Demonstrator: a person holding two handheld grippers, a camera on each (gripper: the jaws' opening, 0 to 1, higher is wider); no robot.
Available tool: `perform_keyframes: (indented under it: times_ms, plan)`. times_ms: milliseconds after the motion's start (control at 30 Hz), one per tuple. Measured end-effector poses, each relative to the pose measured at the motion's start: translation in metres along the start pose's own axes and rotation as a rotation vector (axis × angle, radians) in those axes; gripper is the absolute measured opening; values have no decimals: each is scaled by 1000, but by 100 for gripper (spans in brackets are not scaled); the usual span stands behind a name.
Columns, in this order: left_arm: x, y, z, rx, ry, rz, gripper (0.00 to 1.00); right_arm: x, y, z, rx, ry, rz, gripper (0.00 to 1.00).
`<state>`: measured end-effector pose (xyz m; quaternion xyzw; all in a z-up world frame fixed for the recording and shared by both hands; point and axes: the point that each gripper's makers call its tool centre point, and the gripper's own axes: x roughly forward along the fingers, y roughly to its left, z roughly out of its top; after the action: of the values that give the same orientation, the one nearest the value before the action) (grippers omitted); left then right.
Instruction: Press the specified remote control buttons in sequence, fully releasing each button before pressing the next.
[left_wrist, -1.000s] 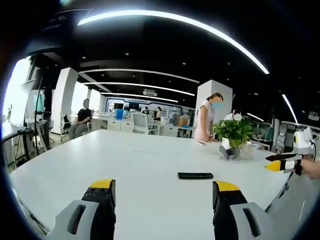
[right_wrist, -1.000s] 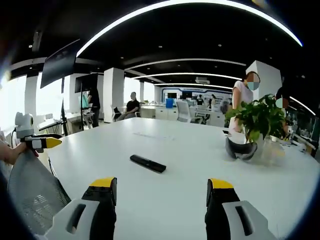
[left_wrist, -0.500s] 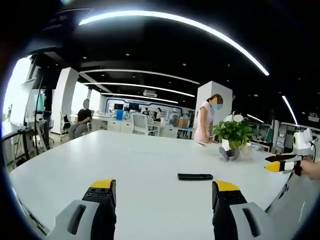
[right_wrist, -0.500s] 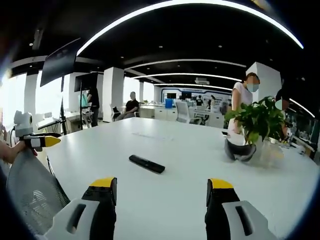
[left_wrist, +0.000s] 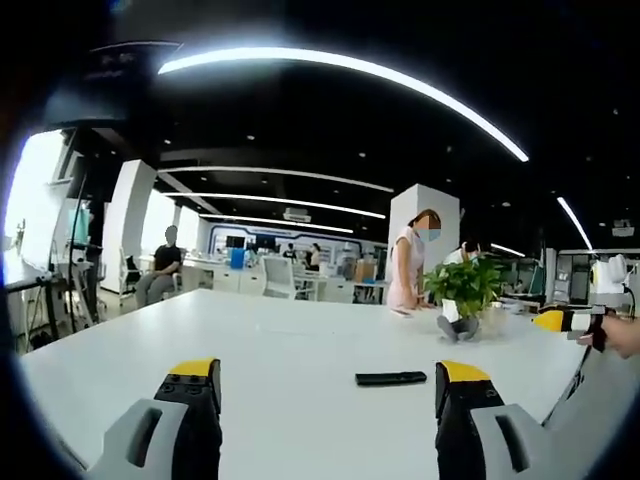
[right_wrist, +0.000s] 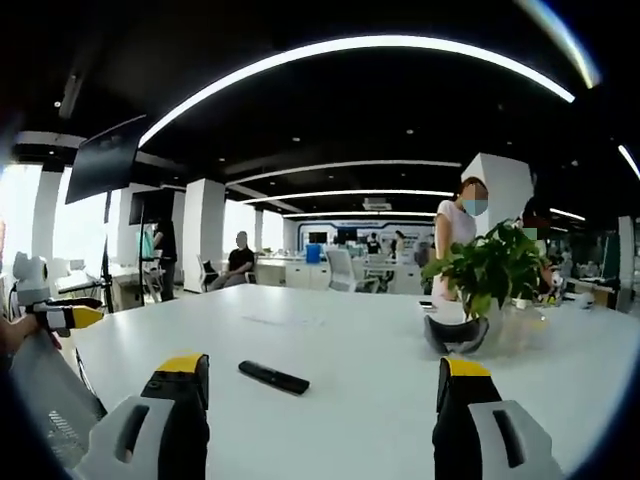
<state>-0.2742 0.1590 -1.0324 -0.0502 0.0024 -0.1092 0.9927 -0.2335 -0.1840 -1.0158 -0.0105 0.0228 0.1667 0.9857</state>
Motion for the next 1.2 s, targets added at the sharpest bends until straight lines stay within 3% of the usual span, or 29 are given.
perform_keyframes:
  times_ms: [133,300,567,733,833,900,967,1033,1200]
  plan:
    - [1,-4,-1,0,4,-25,92,3,-4,-18,-14,96,-13,92]
    - [2,-5,-4,0,24,-33,92,2,-10,-19,-35,102,-39,91]
    - [7,-14,-11,-4,66,-109,99,0,-12,-25,10,122,-42,90]
    - [15,-32,-22,11,179,-224,100,2,-5,-30,-13,156,-15,88]
    - [25,-37,-28,31,267,-259,100,3,-3,-32,-13,174,-5,87]
    - [39,-42,-21,47,275,-274,100,3,-2,-36,0,192,4,85]
    - [53,-49,-18,11,278,-323,100,3,-2,-38,0,199,8,84]
    - [64,-53,-26,8,325,-365,100,3,0,-40,-4,208,16,83]
    - [83,-55,-44,41,391,-381,99,4,5,-44,-13,227,45,81]
